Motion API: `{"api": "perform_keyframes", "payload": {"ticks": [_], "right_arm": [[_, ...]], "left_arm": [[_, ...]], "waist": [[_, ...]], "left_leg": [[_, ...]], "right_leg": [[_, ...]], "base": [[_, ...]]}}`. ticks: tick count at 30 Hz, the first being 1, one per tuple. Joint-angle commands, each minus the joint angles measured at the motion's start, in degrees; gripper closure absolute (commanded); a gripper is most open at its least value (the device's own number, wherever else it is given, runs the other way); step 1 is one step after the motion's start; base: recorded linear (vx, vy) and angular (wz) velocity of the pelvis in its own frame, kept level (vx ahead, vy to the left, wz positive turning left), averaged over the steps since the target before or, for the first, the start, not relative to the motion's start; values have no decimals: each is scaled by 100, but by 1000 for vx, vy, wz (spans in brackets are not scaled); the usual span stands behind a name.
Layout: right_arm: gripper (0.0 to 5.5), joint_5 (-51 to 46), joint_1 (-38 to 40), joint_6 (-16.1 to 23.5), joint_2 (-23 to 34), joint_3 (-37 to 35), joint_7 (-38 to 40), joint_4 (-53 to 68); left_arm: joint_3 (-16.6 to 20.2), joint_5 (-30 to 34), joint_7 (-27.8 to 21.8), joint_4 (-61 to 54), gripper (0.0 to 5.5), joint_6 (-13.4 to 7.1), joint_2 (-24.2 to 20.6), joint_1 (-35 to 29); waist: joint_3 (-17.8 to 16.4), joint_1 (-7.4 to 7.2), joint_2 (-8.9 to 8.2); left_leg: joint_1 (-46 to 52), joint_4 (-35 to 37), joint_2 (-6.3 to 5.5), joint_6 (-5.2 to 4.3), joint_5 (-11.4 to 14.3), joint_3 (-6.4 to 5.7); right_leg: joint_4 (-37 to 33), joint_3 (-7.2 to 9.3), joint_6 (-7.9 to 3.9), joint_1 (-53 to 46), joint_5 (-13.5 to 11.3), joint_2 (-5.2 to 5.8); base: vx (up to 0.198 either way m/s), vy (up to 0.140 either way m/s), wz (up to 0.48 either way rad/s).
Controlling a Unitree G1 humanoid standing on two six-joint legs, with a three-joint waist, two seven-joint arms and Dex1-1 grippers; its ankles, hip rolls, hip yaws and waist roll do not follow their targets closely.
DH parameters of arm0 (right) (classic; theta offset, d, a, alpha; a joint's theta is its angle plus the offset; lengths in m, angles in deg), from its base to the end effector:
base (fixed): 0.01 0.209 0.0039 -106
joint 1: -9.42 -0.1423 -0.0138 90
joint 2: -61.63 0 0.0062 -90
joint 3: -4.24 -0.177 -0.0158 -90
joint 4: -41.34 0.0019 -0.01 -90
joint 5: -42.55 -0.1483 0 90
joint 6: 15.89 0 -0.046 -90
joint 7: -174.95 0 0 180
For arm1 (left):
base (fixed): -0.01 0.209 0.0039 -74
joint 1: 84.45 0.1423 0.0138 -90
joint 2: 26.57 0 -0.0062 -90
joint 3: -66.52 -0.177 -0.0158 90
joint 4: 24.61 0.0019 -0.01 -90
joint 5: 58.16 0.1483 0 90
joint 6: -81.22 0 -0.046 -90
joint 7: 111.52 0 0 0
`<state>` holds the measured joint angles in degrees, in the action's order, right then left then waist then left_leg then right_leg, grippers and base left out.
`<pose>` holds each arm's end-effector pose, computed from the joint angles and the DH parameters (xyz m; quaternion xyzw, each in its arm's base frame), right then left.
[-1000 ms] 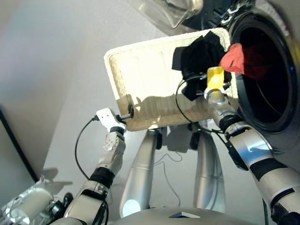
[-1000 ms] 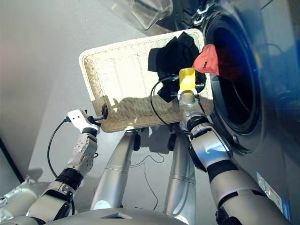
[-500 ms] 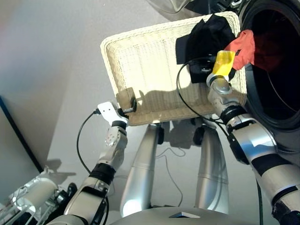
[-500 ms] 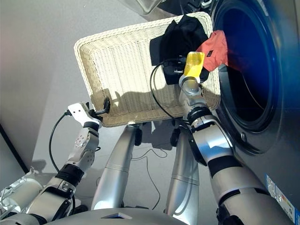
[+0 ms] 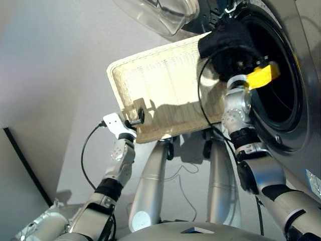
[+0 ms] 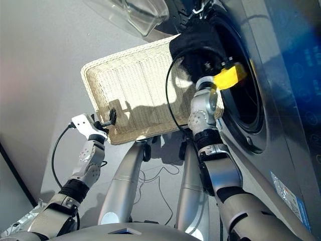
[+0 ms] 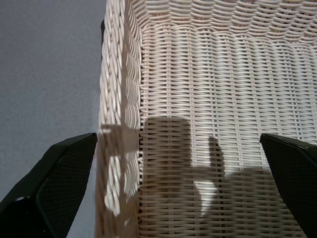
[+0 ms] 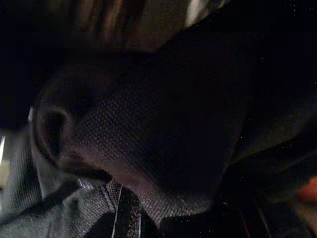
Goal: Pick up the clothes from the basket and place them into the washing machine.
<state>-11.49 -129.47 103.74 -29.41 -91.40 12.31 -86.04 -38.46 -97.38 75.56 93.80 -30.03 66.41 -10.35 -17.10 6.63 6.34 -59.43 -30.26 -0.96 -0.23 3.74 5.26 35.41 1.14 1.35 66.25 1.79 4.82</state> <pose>0.3406 -0.1936 0.1862 0.4044 -0.2744 -0.1913 0.8512 0.2552 0.1547 0.0279 -0.1844 -0.0171 0.0267 0.9823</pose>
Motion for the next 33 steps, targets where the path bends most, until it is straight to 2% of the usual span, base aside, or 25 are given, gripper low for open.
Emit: {"api": "perform_keyframes", "payload": {"ticks": [1,5,10,11,12,18,24,28,29,30,33], "right_arm": [[550,945,-407,1093,826,-414,1183,501],[550,1667,-566,917,1198,-648,2175,62],[550,1987,-394,719,1099,-653,2455,-270],[207,2003,-351,603,1085,-569,2368,-365],[0,1925,-317,459,1070,-421,2148,-532],[0,1719,-13,11,904,211,1309,-833],[0,1860,374,-648,928,1118,246,-1175],[0,2005,643,-946,899,1654,-356,-1353],[0,2288,769,-1143,859,1988,-604,-1498],[0,2288,767,-1143,858,1991,-605,-1500],[0,2575,1120,-1323,613,2380,-1006,-1570]], "left_arm": [[56,111,-55,-69,0,-377,-156,362],[4,240,4,-69,0,-391,-263,463],[5,329,77,-116,0,-394,-271,575],[22,325,87,-135,0,-401,-269,582],[50,340,97,-157,0,-405,-268,578],[223,294,42,-221,0,-347,-311,690],[404,134,-263,-15,0,-227,-324,837],[506,123,-477,211,0,-128,-367,910],[542,151,-567,419,0,-74,-358,919],[545,149,-570,421,0,-76,-358,919],[624,253,-682,752,0,-13,-302,911]], "waist": [[455,-114,559],[558,-104,622],[634,-122,620],[641,-128,610],[641,-134,583],[664,-183,446],[687,-242,182],[672,-273,11],[692,-266,-98],[681,-272,-96],[672,-263,-252]], "left_leg": [[-1,190,-192,224,196,102],[9,199,-223,256,228,110],[-21,191,-220,275,252,89],[-30,186,-210,273,251,90],[-35,189,-199,267,250,92],[-46,194,-131,234,223,99],[119,316,-93,199,136,60],[349,490,-107,171,46,17],[521,598,-122,152,-10,-10],[536,607,-123,151,-14,-12],[951,887,-175,112,-134,-79]], "right_leg": [[-388,96,-374,-258,-30,-71],[-386,52,-384,-239,-25,-69],[-387,33,-371,-212,-36,-94],[-385,38,-364,-203,-42,-94],[-412,42,-360,-210,-55,-96],[-501,99,-333,-265,-133,-97],[-714,210,-318,-505,-253,-93],[-967,287,-330,-800,-340,-78],[-1137,339,-346,-1012,-404,-57],[-1145,342,-346,-1029,-406,-56],[-1535,449,-385,-1534,-499,-32]], "base": [[0,0,0],[0,0,0],[0,0,0],[0,0,0],[0,0,0],[0,0,0],[0,0,0],[-1,-17,12],[0,0,0],[10,-54,44],[0,0,0]]}}
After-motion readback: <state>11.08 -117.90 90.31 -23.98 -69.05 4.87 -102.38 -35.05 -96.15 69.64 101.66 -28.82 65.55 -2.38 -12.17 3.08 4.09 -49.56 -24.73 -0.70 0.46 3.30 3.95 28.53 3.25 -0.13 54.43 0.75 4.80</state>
